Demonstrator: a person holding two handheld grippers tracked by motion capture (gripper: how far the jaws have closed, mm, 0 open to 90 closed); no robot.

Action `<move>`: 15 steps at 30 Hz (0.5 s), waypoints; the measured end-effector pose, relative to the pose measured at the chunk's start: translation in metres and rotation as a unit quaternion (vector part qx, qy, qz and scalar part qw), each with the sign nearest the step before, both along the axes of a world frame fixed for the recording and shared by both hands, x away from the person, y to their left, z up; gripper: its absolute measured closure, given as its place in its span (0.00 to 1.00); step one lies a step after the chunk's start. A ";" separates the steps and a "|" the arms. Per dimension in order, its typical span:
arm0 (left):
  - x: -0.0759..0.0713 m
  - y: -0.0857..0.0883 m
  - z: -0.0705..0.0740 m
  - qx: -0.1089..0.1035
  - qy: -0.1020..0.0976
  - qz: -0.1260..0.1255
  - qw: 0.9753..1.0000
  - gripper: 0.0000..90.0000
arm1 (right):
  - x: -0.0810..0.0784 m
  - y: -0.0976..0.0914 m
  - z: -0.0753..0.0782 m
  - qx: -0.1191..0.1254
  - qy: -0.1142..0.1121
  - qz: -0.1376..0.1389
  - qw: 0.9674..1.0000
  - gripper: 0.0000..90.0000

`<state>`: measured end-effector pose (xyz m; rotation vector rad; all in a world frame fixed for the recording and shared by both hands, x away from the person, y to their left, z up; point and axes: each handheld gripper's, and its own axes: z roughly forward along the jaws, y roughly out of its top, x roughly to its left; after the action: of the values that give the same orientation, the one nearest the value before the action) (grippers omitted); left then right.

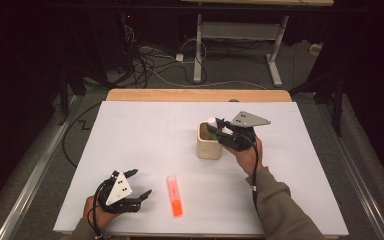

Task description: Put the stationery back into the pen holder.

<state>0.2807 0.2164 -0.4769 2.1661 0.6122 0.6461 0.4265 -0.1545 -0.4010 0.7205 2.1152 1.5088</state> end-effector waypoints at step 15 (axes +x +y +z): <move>0.000 -0.001 -0.001 0.004 0.003 -0.001 1.000 0.25 | -0.005 -0.003 -0.007 -0.016 0.008 0.000 1.000 0.72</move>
<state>0.2808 0.2154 -0.4775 2.1777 0.6122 0.6419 0.4211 -0.1577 -0.4084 0.7239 2.1462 1.4689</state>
